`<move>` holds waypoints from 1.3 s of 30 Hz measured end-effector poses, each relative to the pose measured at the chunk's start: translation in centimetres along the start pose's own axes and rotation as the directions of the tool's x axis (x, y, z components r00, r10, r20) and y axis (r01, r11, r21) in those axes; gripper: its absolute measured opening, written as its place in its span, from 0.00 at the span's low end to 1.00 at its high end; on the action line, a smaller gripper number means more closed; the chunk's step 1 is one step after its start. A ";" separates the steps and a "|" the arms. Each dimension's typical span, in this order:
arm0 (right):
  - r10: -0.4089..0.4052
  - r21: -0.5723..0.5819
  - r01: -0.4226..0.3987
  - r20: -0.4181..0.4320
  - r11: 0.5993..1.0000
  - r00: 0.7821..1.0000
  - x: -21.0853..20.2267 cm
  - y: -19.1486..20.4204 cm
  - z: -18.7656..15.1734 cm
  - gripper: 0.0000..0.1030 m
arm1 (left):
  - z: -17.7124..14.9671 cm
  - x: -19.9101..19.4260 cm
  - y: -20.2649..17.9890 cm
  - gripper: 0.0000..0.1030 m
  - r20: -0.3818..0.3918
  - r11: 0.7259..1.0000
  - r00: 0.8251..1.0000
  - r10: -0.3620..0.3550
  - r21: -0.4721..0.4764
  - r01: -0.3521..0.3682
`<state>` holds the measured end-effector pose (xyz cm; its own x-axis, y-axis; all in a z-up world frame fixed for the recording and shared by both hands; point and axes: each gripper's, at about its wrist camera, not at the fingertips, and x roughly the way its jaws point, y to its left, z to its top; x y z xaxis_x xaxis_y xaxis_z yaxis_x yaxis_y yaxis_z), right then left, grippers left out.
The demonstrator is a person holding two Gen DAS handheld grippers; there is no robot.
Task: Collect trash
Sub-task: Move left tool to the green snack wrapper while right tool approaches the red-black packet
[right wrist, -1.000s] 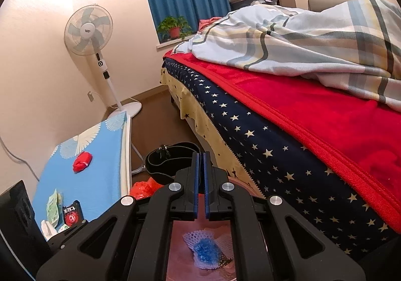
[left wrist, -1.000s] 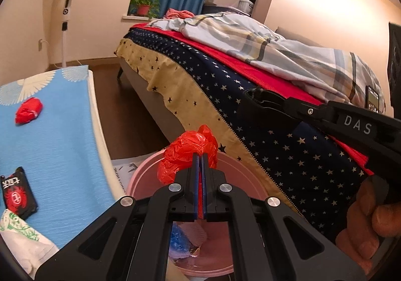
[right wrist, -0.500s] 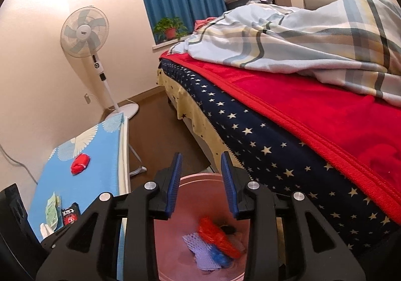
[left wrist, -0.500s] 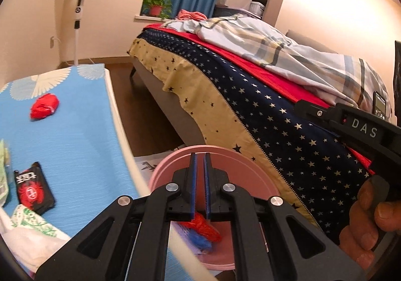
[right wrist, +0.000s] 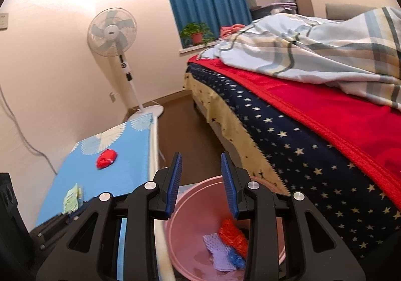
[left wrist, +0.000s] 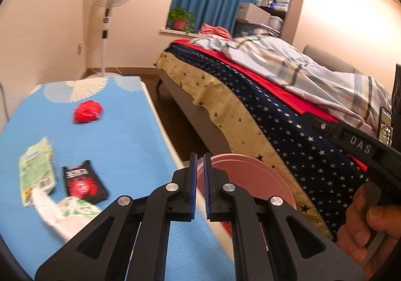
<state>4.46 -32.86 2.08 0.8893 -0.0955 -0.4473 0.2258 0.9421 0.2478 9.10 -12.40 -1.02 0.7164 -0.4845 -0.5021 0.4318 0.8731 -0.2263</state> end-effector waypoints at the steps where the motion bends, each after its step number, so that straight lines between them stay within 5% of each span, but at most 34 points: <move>1: 0.012 -0.005 -0.012 -0.001 1.000 1.000 0.0 0.3 -0.1 0.33 | 0.0 -0.5 0.4 0.05 0.006 1.000 1.000 0.011 -0.004 -0.011; 11: 0.143 -0.042 -0.145 -0.036 0.989 0.989 1.2 4.1 -1.6 0.33 | 0.2 -4.9 6.4 0.05 0.076 0.975 0.977 0.198 -0.120 -0.188; 21: 0.292 -0.103 -0.304 -0.119 0.947 0.949 4.3 9.3 -3.4 0.31 | -1.1 -6.2 14.5 0.05 0.031 0.842 0.897 0.441 -0.362 -0.401; 34: 0.375 -0.094 -0.430 -0.348 0.898 0.859 11.5 15.2 -7.5 0.31 | -3.6 -4.4 19.6 0.05 -0.073 0.764 0.864 0.497 -0.436 -0.476; 39: 0.373 -0.102 -0.442 -0.390 0.891 0.842 13.1 16.7 -8.5 0.32 | -4.2 -3.7 21.2 0.05 -0.115 0.744 0.861 0.496 -0.456 -0.489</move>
<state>16.54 -15.63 -6.90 0.6774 0.3965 -0.6196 -0.2322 0.9145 0.3313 13.29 8.10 -7.50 0.7681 0.0223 -0.6400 -0.2790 0.9112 -0.3031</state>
